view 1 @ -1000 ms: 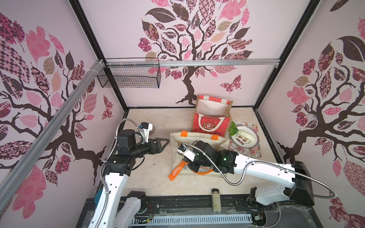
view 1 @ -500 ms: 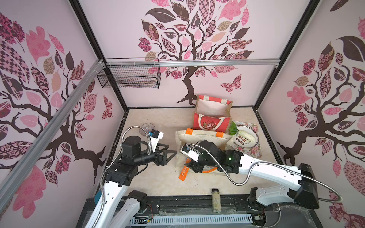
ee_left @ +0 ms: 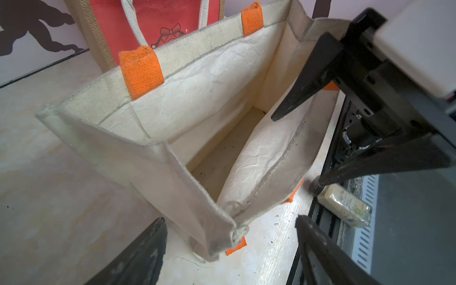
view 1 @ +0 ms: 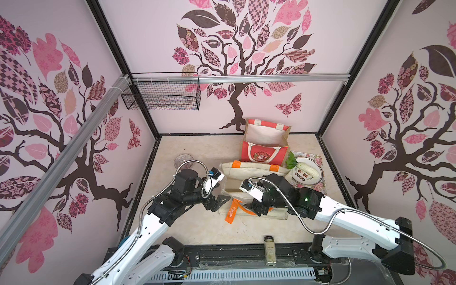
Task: Put away the canvas bag
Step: Press the canvas bag at the center of the board.
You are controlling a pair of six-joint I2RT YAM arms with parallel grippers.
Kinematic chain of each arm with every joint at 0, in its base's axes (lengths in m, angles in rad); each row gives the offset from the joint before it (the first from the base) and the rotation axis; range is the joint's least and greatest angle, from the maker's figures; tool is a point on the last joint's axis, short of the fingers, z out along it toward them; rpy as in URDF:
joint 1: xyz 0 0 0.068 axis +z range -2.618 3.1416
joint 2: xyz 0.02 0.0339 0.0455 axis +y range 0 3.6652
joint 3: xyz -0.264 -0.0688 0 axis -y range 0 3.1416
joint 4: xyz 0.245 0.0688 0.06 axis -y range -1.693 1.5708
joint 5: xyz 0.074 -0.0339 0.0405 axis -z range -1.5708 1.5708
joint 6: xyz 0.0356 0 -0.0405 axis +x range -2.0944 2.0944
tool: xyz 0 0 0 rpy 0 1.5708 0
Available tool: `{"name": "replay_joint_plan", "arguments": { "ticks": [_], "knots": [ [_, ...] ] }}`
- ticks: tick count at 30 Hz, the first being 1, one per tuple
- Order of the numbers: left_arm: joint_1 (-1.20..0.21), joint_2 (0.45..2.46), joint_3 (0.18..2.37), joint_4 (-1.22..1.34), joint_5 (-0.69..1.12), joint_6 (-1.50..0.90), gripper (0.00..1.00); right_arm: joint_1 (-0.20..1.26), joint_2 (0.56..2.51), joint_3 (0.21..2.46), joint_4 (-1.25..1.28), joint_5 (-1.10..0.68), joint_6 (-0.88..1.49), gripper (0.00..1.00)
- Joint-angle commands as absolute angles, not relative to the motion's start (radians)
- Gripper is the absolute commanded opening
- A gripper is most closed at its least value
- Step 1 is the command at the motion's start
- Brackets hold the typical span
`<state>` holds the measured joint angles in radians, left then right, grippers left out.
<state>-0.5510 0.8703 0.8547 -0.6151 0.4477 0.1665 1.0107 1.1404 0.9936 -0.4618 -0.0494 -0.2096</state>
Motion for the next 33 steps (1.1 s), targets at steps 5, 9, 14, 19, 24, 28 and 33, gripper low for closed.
{"name": "replay_joint_plan", "arguments": {
  "ticks": [5, 9, 14, 19, 24, 28, 33],
  "knots": [
    [-0.628, 0.910, 0.847, -0.565, 0.422, 0.268, 0.74, 1.007, 1.120, 0.958, -0.403, -0.096, -0.208, 0.75],
    [-0.656, 0.934, 0.860, -0.573, 0.353, 0.303, 0.70, 0.988, 1.120, 0.964, -0.382, -0.132, -0.201, 0.75],
    [-0.658, 0.931, 0.835, -0.509, 0.359, 0.297, 0.56, 0.954, 1.121, 0.971, -0.363, -0.170, -0.201, 0.75],
    [-0.656, 0.908, 0.824, -0.462, 0.364, 0.271, 0.27, 0.954, 1.126, 0.974, -0.319, -0.173, -0.213, 0.75],
    [-0.656, 0.916, 0.824, -0.465, 0.401, 0.245, 0.17, 0.954, 1.182, 1.015, -0.290, -0.169, -0.225, 0.75],
    [-0.654, 0.953, 0.837, -0.499, 0.406, 0.234, 0.16, 0.954, 1.208, 0.998, -0.210, -0.137, -0.264, 0.68],
    [-0.625, 0.965, 0.843, -0.494, 0.424, 0.187, 0.00, 0.950, 1.192, 0.945, -0.125, -0.110, -0.305, 0.46]
  ]
}}
